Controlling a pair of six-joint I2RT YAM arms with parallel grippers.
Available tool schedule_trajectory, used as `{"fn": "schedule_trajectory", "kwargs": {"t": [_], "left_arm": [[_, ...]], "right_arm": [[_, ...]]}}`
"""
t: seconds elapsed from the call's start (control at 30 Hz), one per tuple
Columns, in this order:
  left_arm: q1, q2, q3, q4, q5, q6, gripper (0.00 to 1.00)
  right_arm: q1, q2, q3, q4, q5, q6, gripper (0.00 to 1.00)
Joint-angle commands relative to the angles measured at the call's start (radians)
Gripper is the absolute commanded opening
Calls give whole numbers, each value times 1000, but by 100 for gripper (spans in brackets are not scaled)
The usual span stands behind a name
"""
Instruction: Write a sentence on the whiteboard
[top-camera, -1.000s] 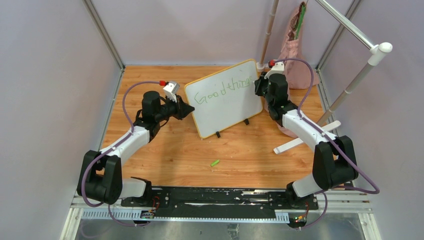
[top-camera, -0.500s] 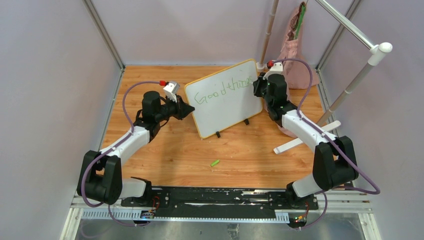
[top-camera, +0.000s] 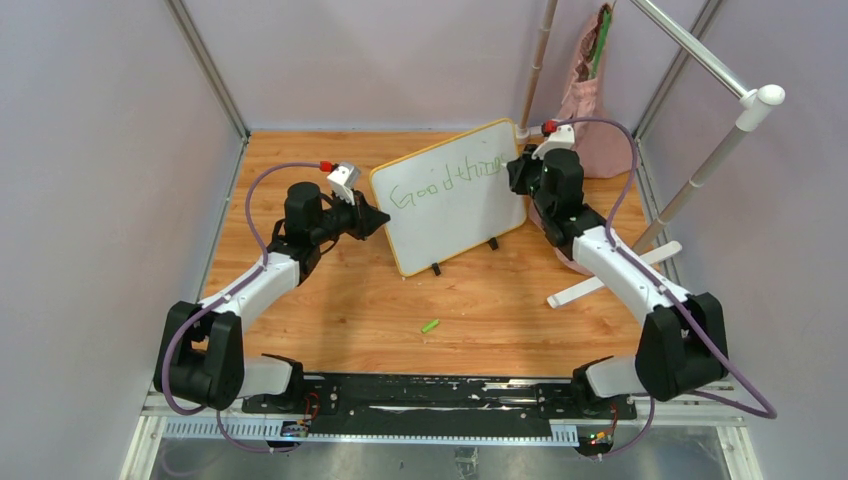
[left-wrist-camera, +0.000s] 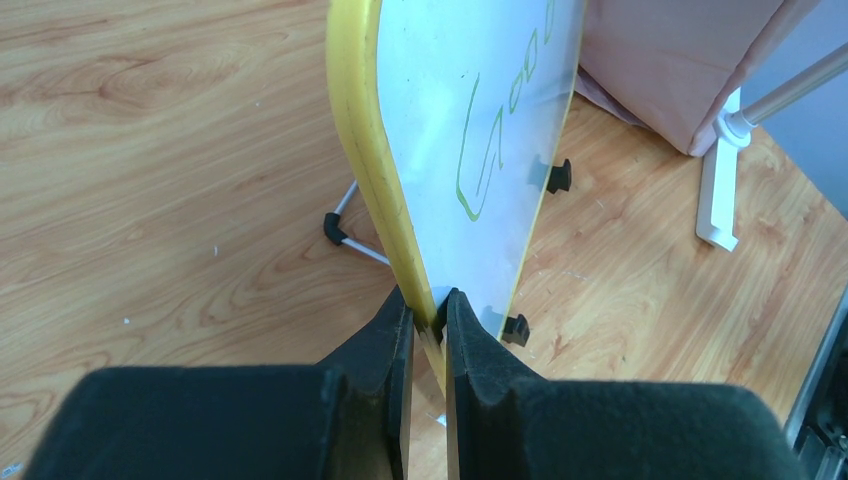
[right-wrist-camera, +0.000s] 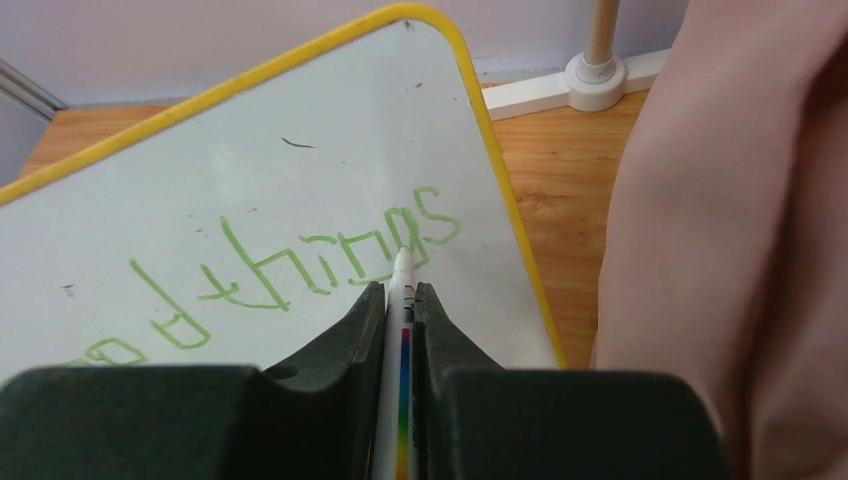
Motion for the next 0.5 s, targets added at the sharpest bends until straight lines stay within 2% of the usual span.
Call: {"fn": "schedule_trajectory", "kwargs": {"t": [0.0, 0.27, 0.33, 0.47], "left_arm": [[-5, 4, -4, -44, -91, 107, 0], [-5, 2, 1, -61, -110, 105, 0], [-5, 2, 1, -63, -112, 104, 0], [-5, 7, 4, -66, -118, 99, 0]], "right_arm": [[13, -104, -13, -35, -29, 39, 0], [91, -270, -63, -94, -86, -18, 0], [125, -304, -92, -84, -170, -50, 0], [230, -364, -164, -49, -213, -152, 0]]}}
